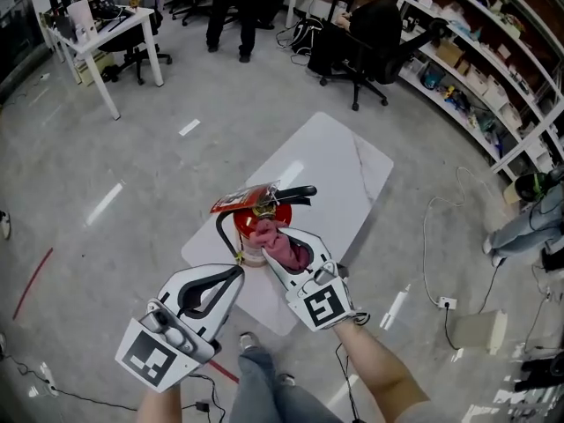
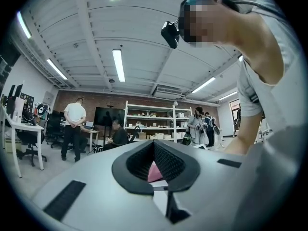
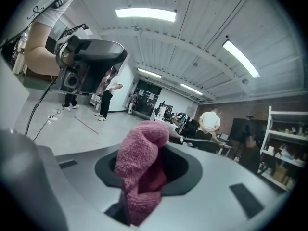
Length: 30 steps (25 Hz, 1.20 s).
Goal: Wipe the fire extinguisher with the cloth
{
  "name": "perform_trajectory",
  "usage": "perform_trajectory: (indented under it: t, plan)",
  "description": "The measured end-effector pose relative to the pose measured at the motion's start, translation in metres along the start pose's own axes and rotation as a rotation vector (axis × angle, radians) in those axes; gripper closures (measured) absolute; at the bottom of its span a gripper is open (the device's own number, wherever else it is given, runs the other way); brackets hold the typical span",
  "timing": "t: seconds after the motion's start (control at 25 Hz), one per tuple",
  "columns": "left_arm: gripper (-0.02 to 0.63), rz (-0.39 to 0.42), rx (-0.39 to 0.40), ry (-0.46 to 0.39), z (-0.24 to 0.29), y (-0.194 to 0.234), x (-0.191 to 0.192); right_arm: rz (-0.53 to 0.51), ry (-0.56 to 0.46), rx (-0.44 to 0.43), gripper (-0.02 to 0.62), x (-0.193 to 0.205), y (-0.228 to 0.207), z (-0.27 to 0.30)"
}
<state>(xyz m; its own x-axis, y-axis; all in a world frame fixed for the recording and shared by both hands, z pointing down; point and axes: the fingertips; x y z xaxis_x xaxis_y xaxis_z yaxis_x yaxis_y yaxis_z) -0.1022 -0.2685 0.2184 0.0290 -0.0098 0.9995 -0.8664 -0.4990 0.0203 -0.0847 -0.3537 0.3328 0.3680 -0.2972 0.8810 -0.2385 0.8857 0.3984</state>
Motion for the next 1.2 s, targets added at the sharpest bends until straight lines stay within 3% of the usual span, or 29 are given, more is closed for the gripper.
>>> perform_trajectory:
  t: [0.48,0.68,0.92,1.2]
  plan:
    - [0.598,0.040,0.022,0.002,0.005,-0.014,0.109,-0.029,-0.226,0.065,0.459,0.031,0.020,0.007]
    - [0.598,0.038,0.016,0.001,0.005,-0.022,0.145,-0.069,-0.273,0.074,0.462,0.044,0.033,0.000]
    - [0.598,0.114,0.007,-0.032,0.008,-0.017,0.217,-0.117,-0.154,0.002,0.468,0.153,0.088,0.031]
    - [0.598,0.220,0.017,-0.067,0.012,0.002,0.286,-0.176,-0.123,-0.004,0.469,0.230,0.127,0.068]
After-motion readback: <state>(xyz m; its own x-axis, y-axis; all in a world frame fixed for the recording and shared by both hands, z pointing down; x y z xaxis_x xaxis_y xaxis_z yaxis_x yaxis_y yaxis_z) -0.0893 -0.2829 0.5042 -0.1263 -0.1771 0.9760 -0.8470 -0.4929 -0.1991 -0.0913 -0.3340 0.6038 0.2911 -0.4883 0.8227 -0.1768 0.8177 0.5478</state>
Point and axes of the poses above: the fingertips, and each gripper's own axes: z forward along the fingers, y to its left, x out of its underside, and after that the axes turned 3 degrees about -x, right-handed
